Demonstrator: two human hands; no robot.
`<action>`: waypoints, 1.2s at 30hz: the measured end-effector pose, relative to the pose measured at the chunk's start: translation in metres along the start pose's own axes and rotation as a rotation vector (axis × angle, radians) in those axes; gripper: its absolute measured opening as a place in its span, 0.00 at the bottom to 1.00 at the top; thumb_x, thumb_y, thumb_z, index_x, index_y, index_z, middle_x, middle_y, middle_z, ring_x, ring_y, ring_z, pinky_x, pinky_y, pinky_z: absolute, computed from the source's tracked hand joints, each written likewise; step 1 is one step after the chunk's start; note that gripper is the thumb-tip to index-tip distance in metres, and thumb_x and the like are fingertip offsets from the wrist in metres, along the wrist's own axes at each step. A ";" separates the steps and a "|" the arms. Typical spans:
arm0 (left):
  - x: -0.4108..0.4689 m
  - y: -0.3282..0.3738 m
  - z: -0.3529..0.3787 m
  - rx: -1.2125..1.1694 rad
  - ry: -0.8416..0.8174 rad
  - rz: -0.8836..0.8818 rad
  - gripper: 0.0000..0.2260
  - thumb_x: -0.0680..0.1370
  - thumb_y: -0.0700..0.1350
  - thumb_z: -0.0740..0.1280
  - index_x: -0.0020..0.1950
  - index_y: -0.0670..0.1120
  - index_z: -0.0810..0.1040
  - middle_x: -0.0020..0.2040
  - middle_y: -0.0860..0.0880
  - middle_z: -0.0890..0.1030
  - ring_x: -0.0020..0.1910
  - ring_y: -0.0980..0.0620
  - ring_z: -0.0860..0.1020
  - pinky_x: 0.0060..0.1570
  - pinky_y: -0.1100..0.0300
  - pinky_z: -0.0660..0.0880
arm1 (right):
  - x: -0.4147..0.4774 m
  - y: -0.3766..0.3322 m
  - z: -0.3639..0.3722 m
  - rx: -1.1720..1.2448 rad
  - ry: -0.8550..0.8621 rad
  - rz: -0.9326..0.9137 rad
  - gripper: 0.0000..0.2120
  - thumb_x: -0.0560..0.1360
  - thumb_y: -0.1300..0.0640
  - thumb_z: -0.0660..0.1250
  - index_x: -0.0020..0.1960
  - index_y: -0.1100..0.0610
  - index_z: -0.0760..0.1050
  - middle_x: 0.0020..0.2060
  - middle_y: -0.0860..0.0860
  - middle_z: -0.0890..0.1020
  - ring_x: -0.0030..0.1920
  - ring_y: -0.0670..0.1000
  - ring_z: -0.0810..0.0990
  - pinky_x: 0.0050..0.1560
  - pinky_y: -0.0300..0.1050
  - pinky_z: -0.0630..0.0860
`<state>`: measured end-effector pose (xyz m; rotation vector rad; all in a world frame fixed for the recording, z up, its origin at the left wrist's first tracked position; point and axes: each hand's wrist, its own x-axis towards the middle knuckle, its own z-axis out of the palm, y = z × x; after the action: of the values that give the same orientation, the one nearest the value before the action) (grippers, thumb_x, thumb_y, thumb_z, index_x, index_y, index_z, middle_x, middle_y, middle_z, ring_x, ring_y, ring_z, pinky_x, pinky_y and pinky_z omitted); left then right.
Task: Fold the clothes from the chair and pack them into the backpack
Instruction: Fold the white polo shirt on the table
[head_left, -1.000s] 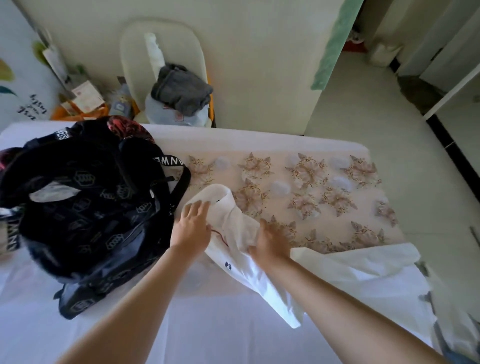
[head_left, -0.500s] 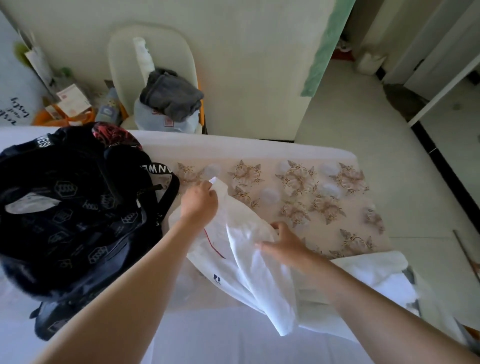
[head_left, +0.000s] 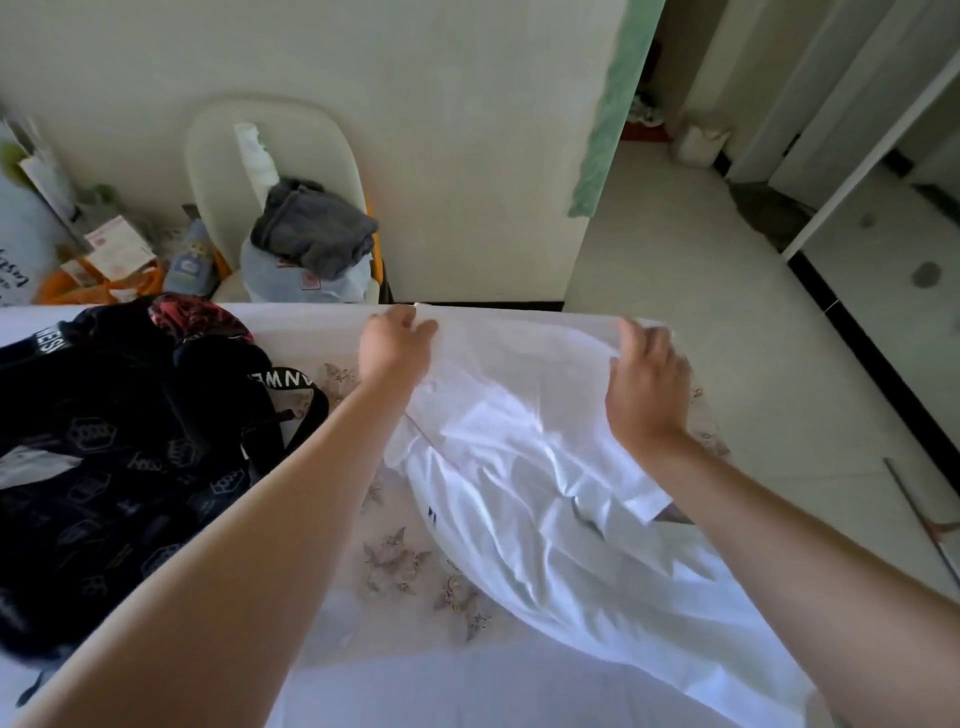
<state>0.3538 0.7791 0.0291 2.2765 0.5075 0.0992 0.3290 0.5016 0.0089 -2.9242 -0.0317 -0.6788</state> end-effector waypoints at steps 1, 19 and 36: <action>0.000 0.005 0.002 -0.066 -0.020 -0.026 0.15 0.80 0.49 0.65 0.65 0.47 0.74 0.59 0.46 0.77 0.48 0.48 0.75 0.40 0.59 0.68 | 0.008 0.003 0.000 -0.077 0.055 -0.026 0.26 0.70 0.69 0.68 0.67 0.59 0.69 0.58 0.63 0.74 0.50 0.64 0.76 0.47 0.55 0.70; -0.137 -0.110 0.100 0.459 -0.517 0.644 0.31 0.71 0.47 0.72 0.72 0.57 0.66 0.73 0.53 0.62 0.73 0.49 0.57 0.74 0.51 0.52 | -0.133 0.004 0.030 0.417 -1.007 0.066 0.05 0.74 0.58 0.61 0.45 0.53 0.76 0.41 0.50 0.81 0.44 0.53 0.78 0.40 0.47 0.70; -0.118 -0.052 0.130 0.431 -0.414 0.663 0.17 0.75 0.49 0.69 0.64 0.54 0.76 0.65 0.52 0.72 0.64 0.48 0.71 0.58 0.49 0.75 | -0.133 0.050 0.044 0.211 -0.660 -0.133 0.11 0.72 0.61 0.68 0.53 0.53 0.77 0.53 0.51 0.76 0.55 0.55 0.77 0.53 0.47 0.76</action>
<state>0.2575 0.6755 -0.0877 2.6987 -0.4975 -0.1681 0.2317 0.4598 -0.0948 -2.8100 -0.3424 0.2850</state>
